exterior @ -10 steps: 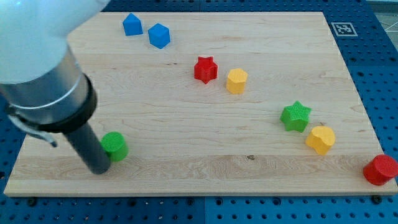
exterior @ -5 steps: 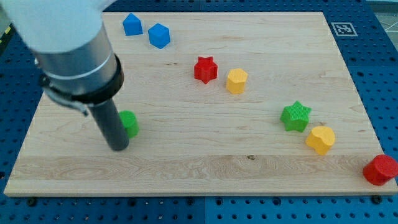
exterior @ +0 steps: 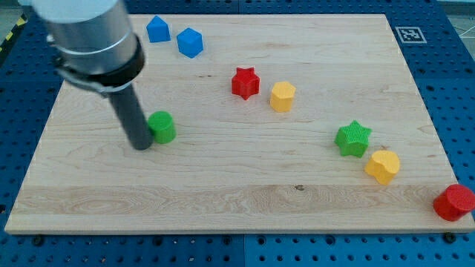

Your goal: Move the green circle towards the red star

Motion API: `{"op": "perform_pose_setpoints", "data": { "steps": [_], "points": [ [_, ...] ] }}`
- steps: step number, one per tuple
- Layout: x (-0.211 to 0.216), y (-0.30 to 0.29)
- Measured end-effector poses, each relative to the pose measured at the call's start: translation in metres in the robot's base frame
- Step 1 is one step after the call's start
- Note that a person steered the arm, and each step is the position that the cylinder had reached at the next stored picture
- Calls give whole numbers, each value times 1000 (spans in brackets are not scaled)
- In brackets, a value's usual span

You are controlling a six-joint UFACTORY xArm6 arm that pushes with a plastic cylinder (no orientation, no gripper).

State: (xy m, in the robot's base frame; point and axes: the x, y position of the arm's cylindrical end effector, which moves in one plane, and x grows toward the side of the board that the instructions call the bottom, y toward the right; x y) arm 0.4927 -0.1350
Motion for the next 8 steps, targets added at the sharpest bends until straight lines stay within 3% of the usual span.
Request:
{"op": "perform_pose_setpoints", "data": {
  "steps": [1, 3, 5, 7, 8],
  "points": [
    [-15, 35],
    [-24, 36],
    [-77, 47],
    [-59, 49],
    [-64, 86]
  ]
}}
